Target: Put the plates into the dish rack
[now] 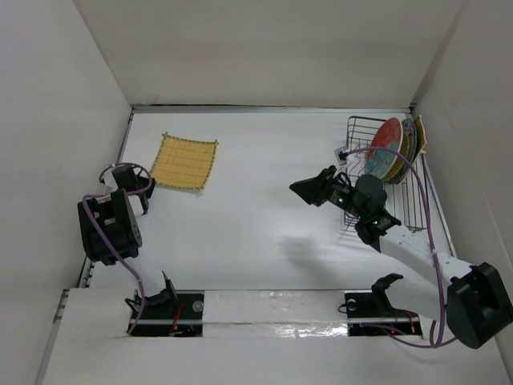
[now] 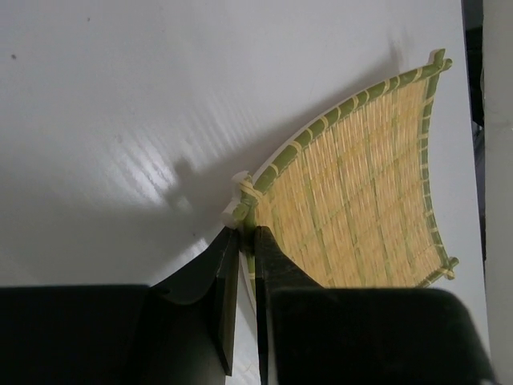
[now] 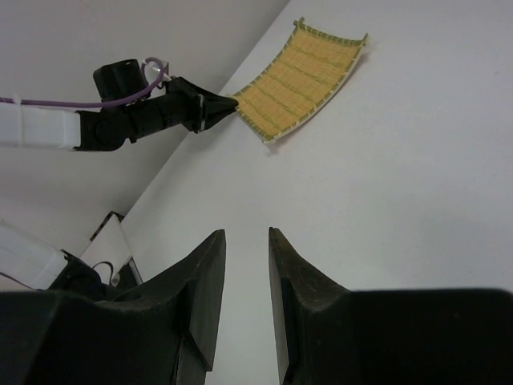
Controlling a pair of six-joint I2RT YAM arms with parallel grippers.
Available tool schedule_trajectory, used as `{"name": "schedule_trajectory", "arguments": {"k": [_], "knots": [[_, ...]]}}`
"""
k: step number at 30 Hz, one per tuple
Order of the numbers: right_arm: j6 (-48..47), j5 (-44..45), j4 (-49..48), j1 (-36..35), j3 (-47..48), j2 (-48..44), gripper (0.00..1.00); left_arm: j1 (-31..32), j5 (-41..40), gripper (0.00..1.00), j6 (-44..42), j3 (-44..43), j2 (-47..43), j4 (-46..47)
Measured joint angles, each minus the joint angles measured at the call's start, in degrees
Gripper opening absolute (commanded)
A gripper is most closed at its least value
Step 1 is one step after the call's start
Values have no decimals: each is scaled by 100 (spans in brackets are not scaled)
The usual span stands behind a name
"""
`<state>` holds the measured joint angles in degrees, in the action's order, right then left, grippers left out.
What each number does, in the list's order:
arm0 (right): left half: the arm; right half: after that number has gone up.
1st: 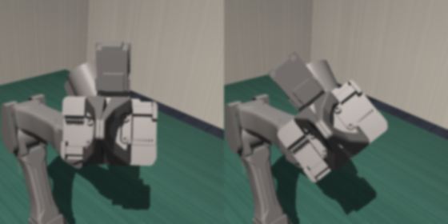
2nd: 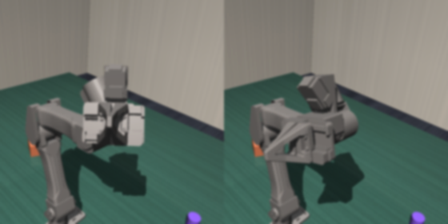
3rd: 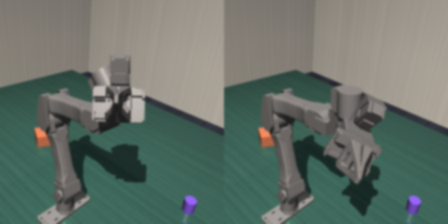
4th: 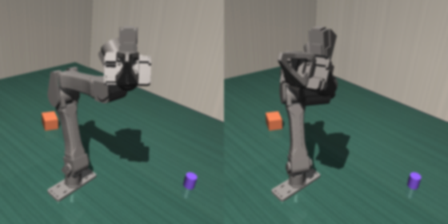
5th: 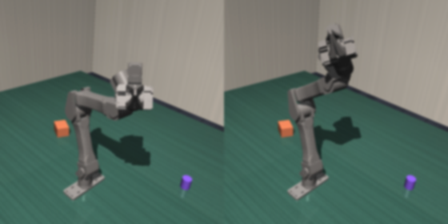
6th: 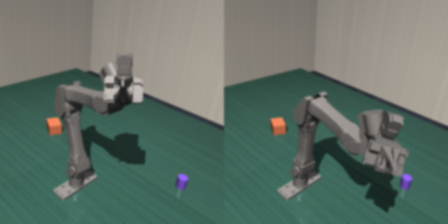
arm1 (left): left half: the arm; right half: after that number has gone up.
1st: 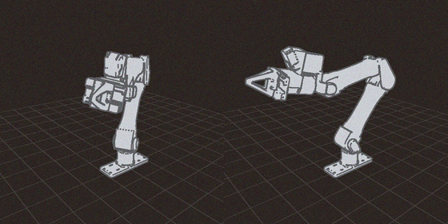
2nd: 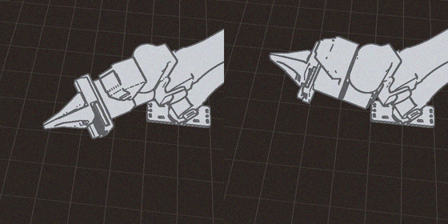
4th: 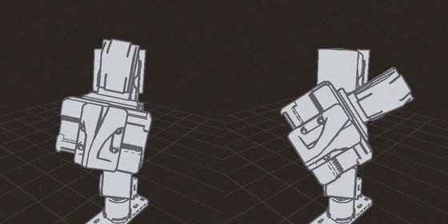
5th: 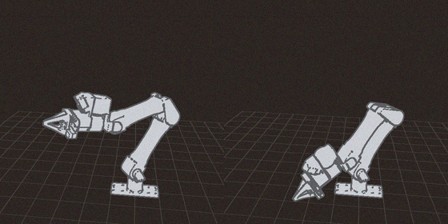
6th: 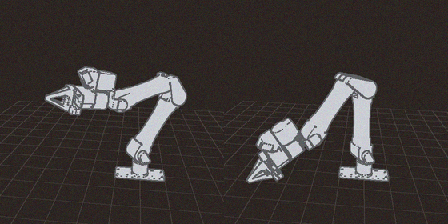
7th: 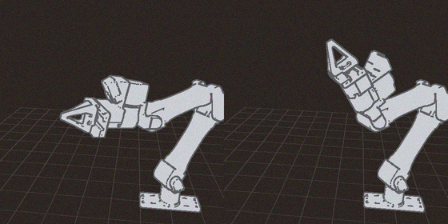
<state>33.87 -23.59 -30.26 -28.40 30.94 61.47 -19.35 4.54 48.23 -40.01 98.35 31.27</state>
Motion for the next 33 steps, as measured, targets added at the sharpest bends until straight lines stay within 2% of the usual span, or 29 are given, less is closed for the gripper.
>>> {"name": "schedule_trajectory", "arguments": {"k": [8,16,21,24,27,30,33], "knots": [[0,0,0,0,-2,0,34,184,-7,0,378,1360,-846,839],[-2,4,22,0,-2,-48,34,1233,240,0,691,2756,-1991,1357],[-22,13,28,0,-2,-195,34,1696,313,0,715,3373,-3053,1025],[-59,42,48,0,-2,-284,34,1886,343,0,710,3462,-3812,621],[-90,68,105,0,-2,-326,34,2374,289,0,831,3493,-4419,356],[-118,83,157,0,-2,-334,35,2949,131,0,1045,3582,-4725,297],[-151,111,184,0,-2,-334,35,3412,-48,0,1294,3633,-4647,278]]}}
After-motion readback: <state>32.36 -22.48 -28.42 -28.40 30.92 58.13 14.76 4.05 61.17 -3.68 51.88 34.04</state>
